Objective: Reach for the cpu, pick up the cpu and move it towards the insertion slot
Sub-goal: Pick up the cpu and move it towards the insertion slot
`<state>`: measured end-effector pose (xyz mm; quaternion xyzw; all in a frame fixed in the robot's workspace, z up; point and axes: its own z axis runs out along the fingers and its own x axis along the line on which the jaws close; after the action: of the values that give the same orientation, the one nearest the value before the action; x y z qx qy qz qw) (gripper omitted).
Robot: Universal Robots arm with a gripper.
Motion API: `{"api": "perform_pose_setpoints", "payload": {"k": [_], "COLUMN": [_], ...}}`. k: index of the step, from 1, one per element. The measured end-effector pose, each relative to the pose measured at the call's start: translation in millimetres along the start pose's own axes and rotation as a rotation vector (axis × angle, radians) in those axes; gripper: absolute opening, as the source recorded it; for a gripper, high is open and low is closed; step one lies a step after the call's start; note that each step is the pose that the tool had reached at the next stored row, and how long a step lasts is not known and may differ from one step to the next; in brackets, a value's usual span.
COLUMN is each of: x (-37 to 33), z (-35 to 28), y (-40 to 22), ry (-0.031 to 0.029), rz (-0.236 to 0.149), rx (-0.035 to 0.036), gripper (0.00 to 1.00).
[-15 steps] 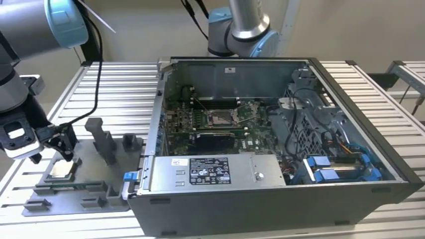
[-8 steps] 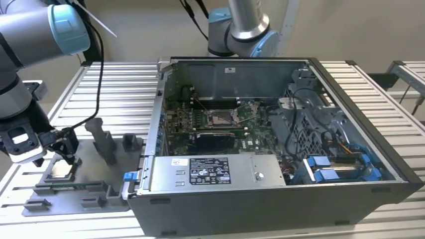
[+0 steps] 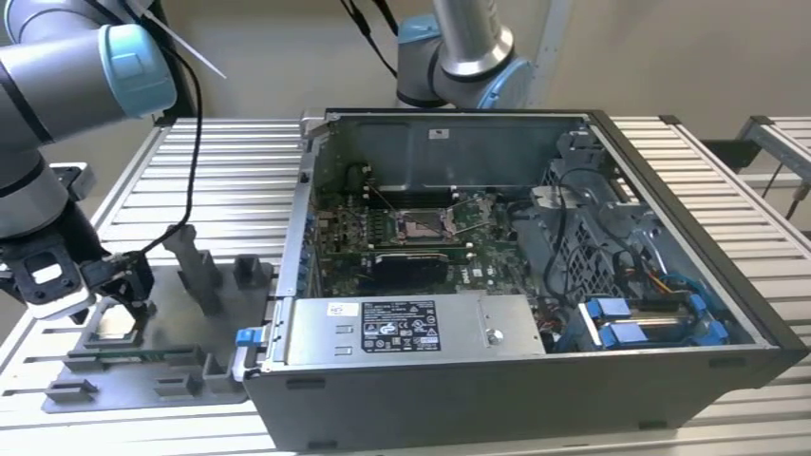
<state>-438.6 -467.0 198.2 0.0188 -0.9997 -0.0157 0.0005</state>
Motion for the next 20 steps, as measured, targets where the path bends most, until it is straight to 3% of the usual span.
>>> {"api": "perform_pose_setpoints", "payload": {"k": [8, 20], "x": [-0.1, -0.1], "z": [8.0, 13.6], "y": [0.9, 0.7], "ry": [0.0002, -0.0003], "rz": [-0.003, -0.004], "rx": [0.0001, 0.0001], "gripper": [1.00, 1.00]}}
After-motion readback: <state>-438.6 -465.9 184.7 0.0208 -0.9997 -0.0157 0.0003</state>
